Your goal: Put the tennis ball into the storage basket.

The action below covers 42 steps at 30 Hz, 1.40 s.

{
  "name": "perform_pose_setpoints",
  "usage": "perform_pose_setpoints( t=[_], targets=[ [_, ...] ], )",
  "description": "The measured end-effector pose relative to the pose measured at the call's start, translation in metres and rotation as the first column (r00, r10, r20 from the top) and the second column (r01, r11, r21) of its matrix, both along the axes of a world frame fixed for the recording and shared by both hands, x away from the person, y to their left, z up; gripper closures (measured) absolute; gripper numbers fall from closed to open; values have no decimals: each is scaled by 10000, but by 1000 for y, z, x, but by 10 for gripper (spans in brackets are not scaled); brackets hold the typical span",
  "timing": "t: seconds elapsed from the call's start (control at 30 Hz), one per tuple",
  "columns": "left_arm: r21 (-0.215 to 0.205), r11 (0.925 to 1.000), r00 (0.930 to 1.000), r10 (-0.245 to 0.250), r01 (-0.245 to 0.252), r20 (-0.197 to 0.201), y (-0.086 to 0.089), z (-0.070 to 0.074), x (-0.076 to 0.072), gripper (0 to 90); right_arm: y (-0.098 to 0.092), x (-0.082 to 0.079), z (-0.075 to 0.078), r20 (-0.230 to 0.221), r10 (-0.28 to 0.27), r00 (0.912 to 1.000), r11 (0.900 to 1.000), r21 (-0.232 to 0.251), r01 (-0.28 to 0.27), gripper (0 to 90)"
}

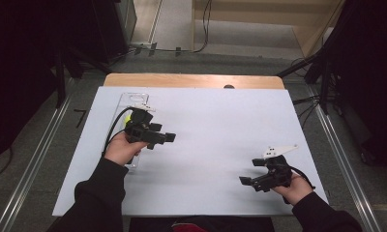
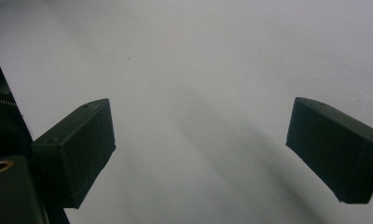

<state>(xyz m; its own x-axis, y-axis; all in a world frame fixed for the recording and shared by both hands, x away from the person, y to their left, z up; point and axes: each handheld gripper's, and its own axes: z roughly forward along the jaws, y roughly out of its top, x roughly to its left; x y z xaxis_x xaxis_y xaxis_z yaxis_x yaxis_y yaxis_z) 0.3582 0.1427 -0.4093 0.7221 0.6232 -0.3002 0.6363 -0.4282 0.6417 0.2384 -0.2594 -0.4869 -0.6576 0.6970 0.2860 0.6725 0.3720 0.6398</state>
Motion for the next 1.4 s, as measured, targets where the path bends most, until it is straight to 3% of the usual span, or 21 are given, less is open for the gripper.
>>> perform_pose_setpoints(
  t=[0.13,0.53,0.77,1.4],
  targets=[
    [-141,9999,10000,11,-11,-38,0,-2,-3,233,0,0,0,3,-5,10000,10000,-2,5,60],
    [-65,9993,9993,-357,358,89,-2,-13,-16,233,0,0,0,18,-3,10000,10000,5,3,60],
    [215,9985,9988,-498,498,26,1,-20,-24,233,0,0,0,44,14,10000,10000,5,-14,60],
    [214,9957,9958,-905,903,100,6,-29,-49,233,-1,0,0,40,-23,10000,10000,-40,23,60]
  ],
)
